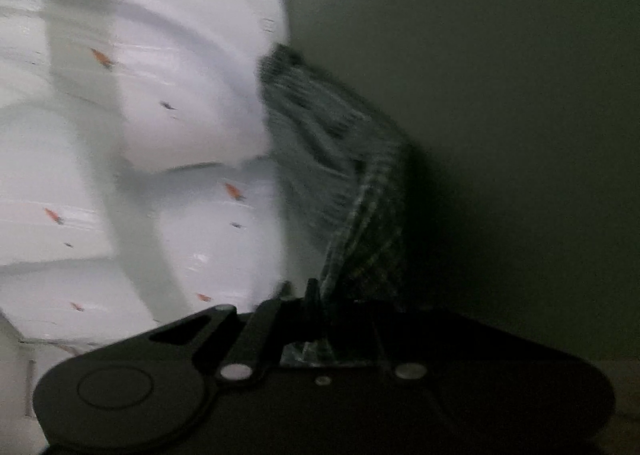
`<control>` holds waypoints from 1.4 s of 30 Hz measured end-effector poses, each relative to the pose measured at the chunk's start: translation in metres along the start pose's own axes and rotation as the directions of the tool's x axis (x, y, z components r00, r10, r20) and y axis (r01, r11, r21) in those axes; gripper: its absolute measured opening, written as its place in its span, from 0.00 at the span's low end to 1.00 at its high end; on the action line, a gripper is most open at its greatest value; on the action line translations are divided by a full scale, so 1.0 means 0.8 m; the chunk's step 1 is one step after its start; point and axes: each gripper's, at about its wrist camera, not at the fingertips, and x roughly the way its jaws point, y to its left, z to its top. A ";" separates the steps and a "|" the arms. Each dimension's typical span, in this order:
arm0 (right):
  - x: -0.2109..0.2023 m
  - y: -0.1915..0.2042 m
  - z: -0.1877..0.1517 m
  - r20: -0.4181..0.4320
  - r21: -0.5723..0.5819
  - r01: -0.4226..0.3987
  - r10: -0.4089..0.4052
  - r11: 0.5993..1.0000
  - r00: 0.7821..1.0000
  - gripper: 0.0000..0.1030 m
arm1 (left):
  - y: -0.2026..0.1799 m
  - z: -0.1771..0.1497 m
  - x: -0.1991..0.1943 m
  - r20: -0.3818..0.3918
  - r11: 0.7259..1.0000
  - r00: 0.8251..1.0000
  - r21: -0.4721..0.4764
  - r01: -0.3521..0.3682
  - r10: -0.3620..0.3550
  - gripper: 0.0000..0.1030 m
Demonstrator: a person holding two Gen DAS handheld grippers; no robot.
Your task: Fold clothes
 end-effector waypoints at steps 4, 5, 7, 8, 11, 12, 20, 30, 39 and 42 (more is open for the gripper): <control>0.018 0.029 0.021 0.025 0.000 -0.074 0.074 0.997 0.997 0.05 | -0.028 0.033 0.001 0.083 0.999 0.995 0.010 0.047 -0.047 0.00; 0.024 0.034 0.026 0.029 0.001 -0.081 0.081 0.997 0.996 0.05 | -0.033 0.041 0.002 0.094 0.999 0.994 0.012 0.046 -0.047 0.00; 0.035 0.043 0.035 0.038 0.004 -0.096 0.095 0.995 0.995 0.05 | -0.045 0.054 0.007 0.115 0.999 0.993 0.021 0.037 -0.039 0.00; 0.041 0.048 0.040 0.043 0.004 -0.103 0.102 0.995 0.994 0.05 | -0.051 0.060 0.009 0.124 0.999 0.992 0.033 0.030 -0.034 0.00; 0.054 0.057 0.053 0.052 0.006 -0.113 0.112 0.994 0.992 0.05 | -0.063 0.076 0.019 0.148 0.998 0.989 0.058 0.015 -0.023 0.00; 0.058 0.058 0.058 0.055 0.009 -0.114 0.114 0.993 0.992 0.05 | -0.063 0.082 0.023 0.151 0.998 0.988 0.055 0.011 -0.019 0.00; 0.099 0.048 0.104 0.068 0.097 -0.070 0.063 0.993 0.996 0.07 | -0.049 0.125 0.076 0.146 0.998 0.988 0.044 -0.051 0.044 0.00; 0.157 0.028 0.178 0.142 0.194 0.044 -0.073 0.980 0.987 0.13 | -0.024 0.200 0.186 0.058 0.987 0.985 -0.019 -0.161 0.162 0.02; 0.168 0.109 0.180 0.188 -0.344 0.307 -0.255 0.887 0.948 0.51 | -0.031 0.228 0.190 0.152 0.971 0.963 0.055 -0.233 0.222 0.42; 0.187 0.118 0.173 0.162 -0.473 0.354 -0.315 0.807 0.935 0.55 | -0.033 0.232 0.188 0.147 0.955 0.957 0.124 -0.270 0.252 0.45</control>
